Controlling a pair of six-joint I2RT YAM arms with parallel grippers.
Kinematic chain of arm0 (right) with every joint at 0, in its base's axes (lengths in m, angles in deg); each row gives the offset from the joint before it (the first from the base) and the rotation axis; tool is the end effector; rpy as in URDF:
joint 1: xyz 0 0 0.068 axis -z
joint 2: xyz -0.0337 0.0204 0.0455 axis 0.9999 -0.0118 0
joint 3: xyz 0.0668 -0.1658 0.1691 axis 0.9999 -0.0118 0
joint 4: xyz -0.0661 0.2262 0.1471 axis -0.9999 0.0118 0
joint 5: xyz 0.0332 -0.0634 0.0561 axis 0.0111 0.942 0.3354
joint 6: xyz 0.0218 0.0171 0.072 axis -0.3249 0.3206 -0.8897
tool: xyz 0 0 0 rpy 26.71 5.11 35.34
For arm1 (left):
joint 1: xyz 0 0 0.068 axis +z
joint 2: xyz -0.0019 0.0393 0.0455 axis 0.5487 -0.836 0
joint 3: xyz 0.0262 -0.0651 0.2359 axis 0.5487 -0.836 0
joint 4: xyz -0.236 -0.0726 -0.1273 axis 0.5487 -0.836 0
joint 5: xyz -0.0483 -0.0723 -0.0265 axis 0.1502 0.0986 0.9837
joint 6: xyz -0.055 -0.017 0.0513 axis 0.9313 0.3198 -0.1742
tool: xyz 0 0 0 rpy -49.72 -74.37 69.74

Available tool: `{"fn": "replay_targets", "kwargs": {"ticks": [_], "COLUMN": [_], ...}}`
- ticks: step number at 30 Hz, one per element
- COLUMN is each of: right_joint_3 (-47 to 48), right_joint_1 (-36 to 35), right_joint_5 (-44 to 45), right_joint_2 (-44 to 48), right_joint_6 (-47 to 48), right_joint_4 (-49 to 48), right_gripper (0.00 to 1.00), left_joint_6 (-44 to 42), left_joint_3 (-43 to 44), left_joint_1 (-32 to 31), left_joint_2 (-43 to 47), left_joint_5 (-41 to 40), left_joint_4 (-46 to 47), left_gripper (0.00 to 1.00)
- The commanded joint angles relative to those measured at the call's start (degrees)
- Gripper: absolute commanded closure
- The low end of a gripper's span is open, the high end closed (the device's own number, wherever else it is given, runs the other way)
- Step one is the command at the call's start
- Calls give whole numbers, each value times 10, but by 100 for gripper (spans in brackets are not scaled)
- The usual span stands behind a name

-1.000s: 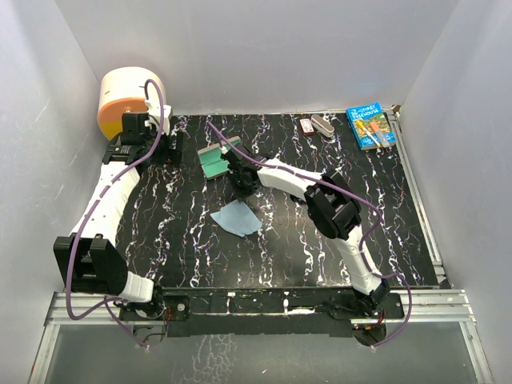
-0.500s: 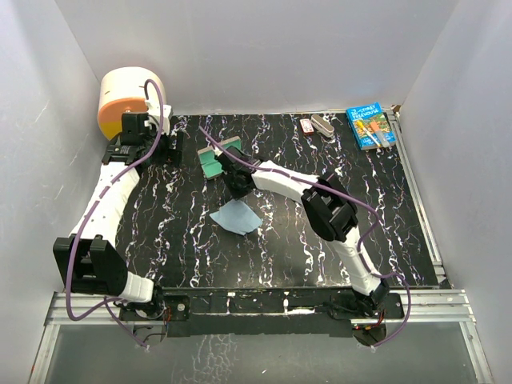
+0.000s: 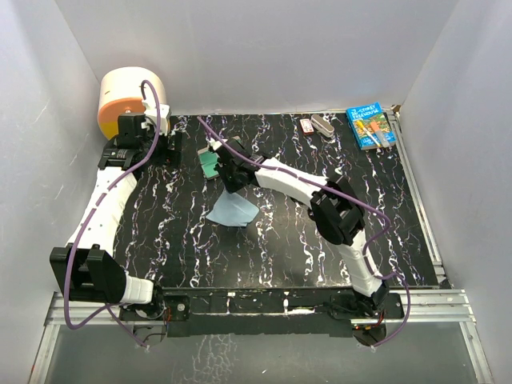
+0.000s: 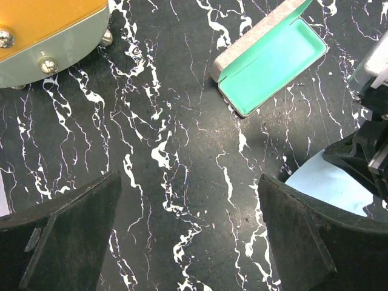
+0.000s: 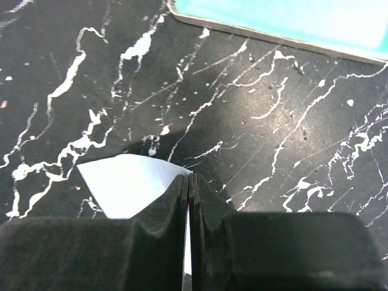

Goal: Organize the sunglasses
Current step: Adjust the glasses cleaning cloth at the center of the board.

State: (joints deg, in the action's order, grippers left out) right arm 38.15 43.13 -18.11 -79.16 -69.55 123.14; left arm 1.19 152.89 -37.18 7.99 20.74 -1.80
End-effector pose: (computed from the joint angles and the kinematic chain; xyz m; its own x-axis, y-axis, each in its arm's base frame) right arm 0.3489 0.3619 0.1567 -0.6899 -0.4434 -0.5722 -0.5932 0.7994 0.0957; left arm 0.3568 -0.0320 0.3155 -0.4884 0.1772 -0.8545 0.2393 0.9688 0.0641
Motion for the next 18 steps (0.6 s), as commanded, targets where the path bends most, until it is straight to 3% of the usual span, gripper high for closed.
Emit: {"fn": "replay_targets", "kwargs": {"ticks": [1, 7, 18], "right_joint_3": [34, 91, 151], "right_joint_1": [-6, -13, -39], "right_joint_5": [-53, -109, -106], "right_joint_2": [33, -16, -79], "right_joint_6": [14, 20, 21], "right_joint_4": [-36, 2, 1], "right_gripper": [93, 92, 92], "left_joint_6": [3, 4, 12], "left_joint_3": [6, 7, 4], "left_joint_1": [2, 3, 8], "left_joint_2": [21, 11, 20], "left_joint_5": [2, -42, -39], "left_joint_4": [-5, -12, -18], "left_gripper": [8, 7, 7]}}
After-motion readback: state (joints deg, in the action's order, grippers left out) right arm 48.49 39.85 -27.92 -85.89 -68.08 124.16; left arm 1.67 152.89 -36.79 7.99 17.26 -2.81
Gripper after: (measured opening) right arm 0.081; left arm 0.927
